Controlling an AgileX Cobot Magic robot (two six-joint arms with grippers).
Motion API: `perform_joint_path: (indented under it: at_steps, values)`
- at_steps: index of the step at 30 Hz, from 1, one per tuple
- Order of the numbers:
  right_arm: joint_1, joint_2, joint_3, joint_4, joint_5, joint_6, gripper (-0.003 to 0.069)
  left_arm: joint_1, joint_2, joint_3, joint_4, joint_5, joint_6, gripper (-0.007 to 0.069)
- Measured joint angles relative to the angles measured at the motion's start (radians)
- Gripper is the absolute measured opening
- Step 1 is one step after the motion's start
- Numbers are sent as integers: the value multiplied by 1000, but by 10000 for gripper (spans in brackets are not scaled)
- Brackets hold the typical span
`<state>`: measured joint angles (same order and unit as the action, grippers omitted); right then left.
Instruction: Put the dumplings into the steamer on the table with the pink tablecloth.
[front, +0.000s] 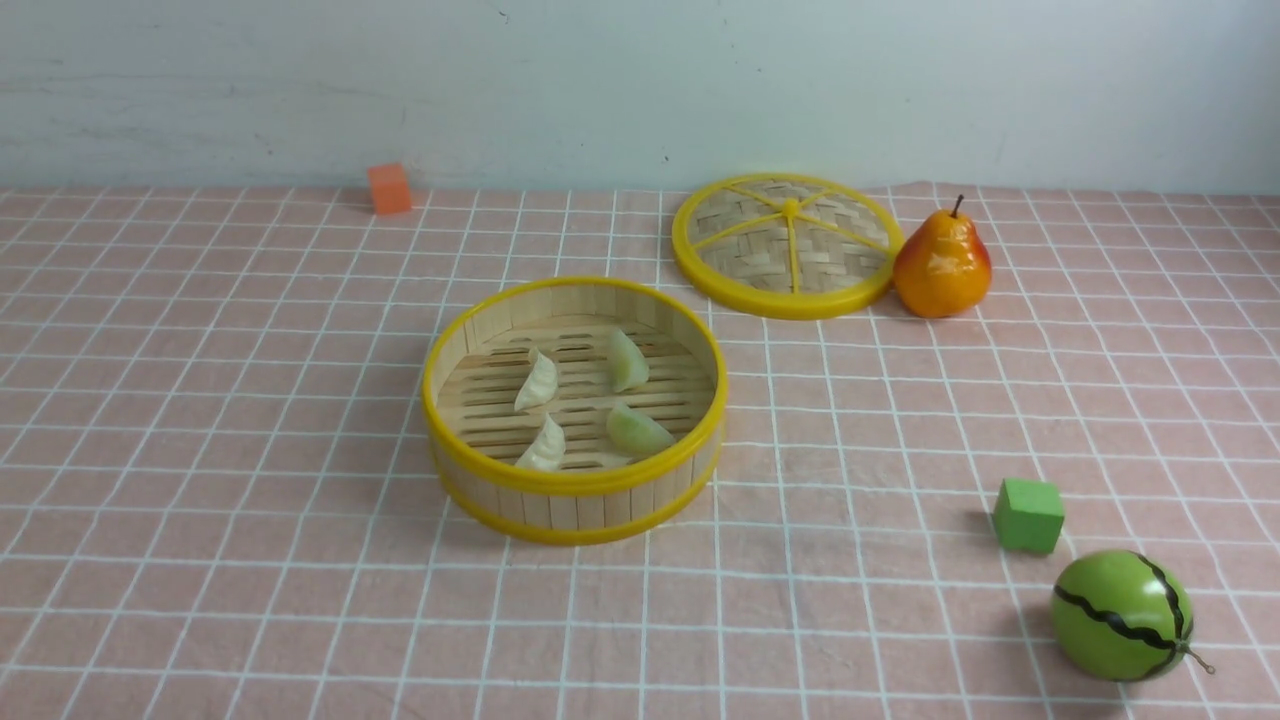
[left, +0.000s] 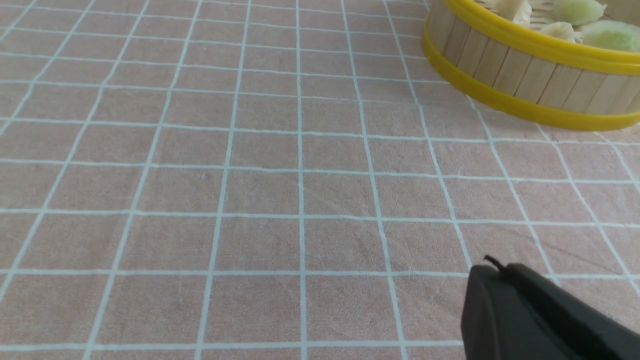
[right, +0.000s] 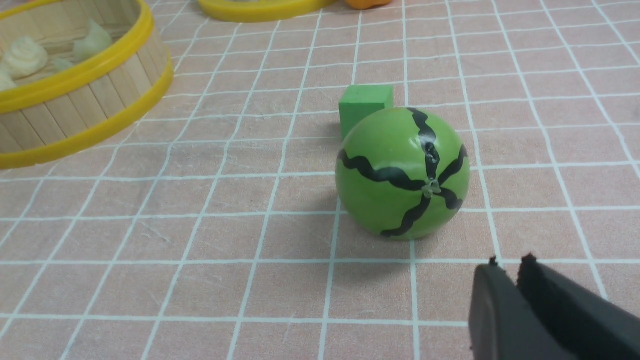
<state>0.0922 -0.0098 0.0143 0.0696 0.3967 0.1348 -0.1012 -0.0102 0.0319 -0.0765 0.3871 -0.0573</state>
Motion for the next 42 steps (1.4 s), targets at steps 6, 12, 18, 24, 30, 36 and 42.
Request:
perform_joint_path:
  at_steps: [6, 12, 18, 24, 30, 36, 42]
  values:
    - [0, 0, 0, 0, 0, 0, 80, 0, 0, 0, 0, 1, 1, -14]
    - [0, 0, 0, 0, 0, 0, 90, 0, 0, 0, 0, 1, 1, -14]
    - [0, 0, 0, 0, 0, 0, 99, 0, 0, 0, 0, 1, 1, -14]
    - [0, 0, 0, 0, 1, 0, 104, 0, 0, 0, 0, 1, 1, -14]
    - [0, 0, 0, 0, 1, 0, 107, 0, 0, 0, 0, 1, 1, -14]
    - [0, 0, 0, 0, 1, 0, 116, 0, 0, 0, 0, 1, 1, -14]
    - [0, 0, 0, 0, 1, 0, 120, 0, 0, 0, 0, 1, 1, -13]
